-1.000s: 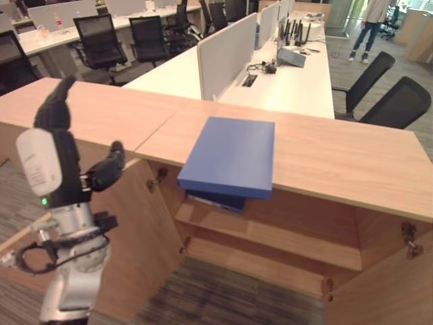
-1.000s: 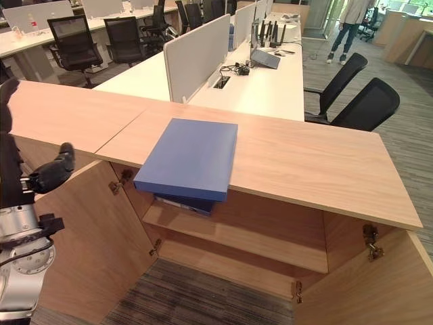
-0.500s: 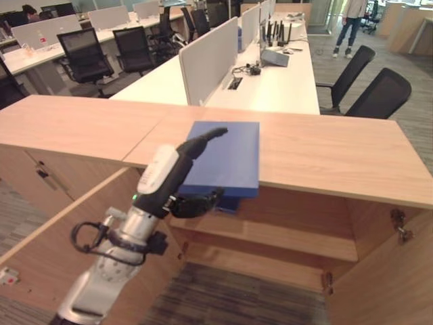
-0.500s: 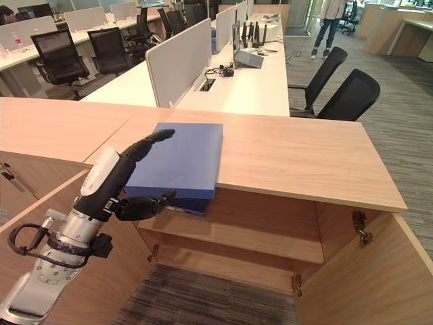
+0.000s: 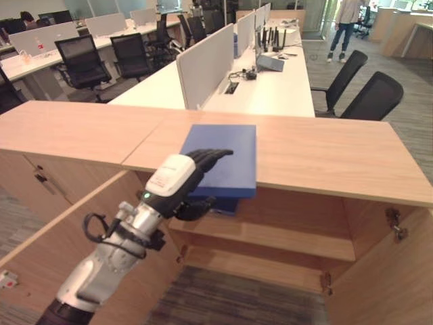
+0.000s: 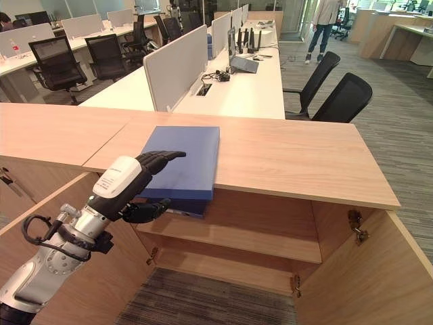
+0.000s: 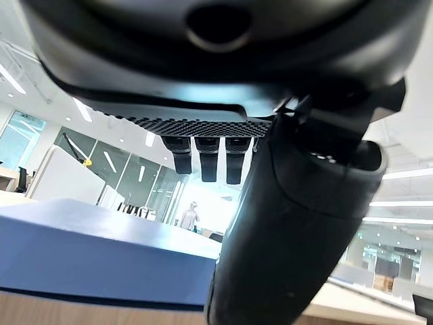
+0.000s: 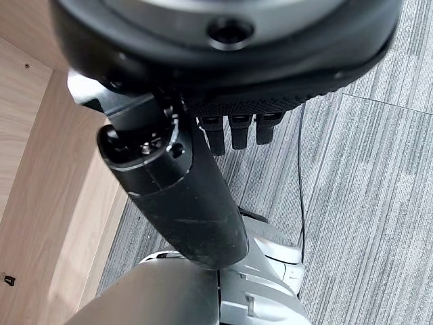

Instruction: Put the empty folder in the office cabinet

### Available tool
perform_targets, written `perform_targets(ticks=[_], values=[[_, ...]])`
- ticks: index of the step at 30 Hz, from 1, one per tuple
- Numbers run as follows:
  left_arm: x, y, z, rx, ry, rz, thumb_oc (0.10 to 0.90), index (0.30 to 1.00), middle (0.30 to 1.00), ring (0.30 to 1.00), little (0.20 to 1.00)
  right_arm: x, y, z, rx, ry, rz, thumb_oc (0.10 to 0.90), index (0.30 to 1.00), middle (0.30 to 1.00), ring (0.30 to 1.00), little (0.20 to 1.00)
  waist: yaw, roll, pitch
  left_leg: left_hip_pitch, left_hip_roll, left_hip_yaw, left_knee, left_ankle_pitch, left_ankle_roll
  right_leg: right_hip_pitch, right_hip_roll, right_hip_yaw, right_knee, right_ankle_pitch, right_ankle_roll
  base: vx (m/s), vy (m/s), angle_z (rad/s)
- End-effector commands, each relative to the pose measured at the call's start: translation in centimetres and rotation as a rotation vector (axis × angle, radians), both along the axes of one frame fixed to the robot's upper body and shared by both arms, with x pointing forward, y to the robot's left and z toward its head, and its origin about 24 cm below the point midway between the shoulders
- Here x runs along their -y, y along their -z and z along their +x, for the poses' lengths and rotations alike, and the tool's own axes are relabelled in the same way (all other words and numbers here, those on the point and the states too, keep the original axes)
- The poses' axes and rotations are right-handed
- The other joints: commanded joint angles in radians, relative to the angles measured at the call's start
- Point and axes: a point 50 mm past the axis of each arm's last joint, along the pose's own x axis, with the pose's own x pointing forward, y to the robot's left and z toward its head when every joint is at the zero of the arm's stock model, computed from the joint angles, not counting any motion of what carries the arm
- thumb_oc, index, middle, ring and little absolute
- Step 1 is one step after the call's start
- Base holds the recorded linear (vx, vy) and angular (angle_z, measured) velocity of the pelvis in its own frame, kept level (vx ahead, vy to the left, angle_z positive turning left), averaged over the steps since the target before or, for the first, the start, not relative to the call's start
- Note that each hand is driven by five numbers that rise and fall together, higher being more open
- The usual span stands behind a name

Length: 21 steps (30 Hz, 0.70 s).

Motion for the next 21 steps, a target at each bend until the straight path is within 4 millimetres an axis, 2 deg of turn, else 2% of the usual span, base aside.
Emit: perform_targets(ticks=[1,5,15,21], values=[[1.1,-5.2,1.2,0.289,0.07,0.043,0.8,0.9,0.9,0.9,0.9,-3.8,0.5,2.1,0.04,-0.072,0.117,0.8,0.9,0.9,0.9,0.9,-0.017,-0.053,-0.019,0.016,0.015,-0.015,-0.001,-0.128,-0.035,0.075,-0.061,0.021,0.007,-0.088,0.096,0.0,0.0,0.0],[1.2,-4.4,2.2,0.298,0.041,0.121,0.8,0.9,0.9,0.9,0.9,-3.6,0.5,2.2,0.047,-0.072,0.103,0.8,0.9,0.9,0.9,0.9,-0.025,-0.054,-0.019,0.015,0.015,-0.009,-0.001,-0.121,-0.034,0.07,-0.063,0.023,0.007,-0.08,0.095,-0.01,-0.004,-0.04],[1.1,-3.6,3.2,0.293,-0.011,0.128,0.8,0.9,0.9,0.9,0.9,-3.5,0.5,2.0,0.041,-0.065,0.095,0.8,0.9,0.9,0.9,0.9,-0.033,-0.053,-0.025,0.021,0.016,-0.004,-0.001,-0.132,-0.035,0.075,-0.06,0.027,0.007,-0.089,0.095,0.01,0.0,-0.02],[1.1,-2.6,4.7,0.36,-0.06,0.236,0.8,0.9,0.9,0.9,0.9,-3.3,0.4,2.4,0.057,-0.073,0.075,0.8,0.9,0.9,0.9,0.9,-0.044,-0.054,-0.027,0.017,0.015,-0.002,-0.001,-0.125,-0.033,0.068,-0.062,0.032,0.007,-0.082,0.093,-0.01,0.0,0.0]])
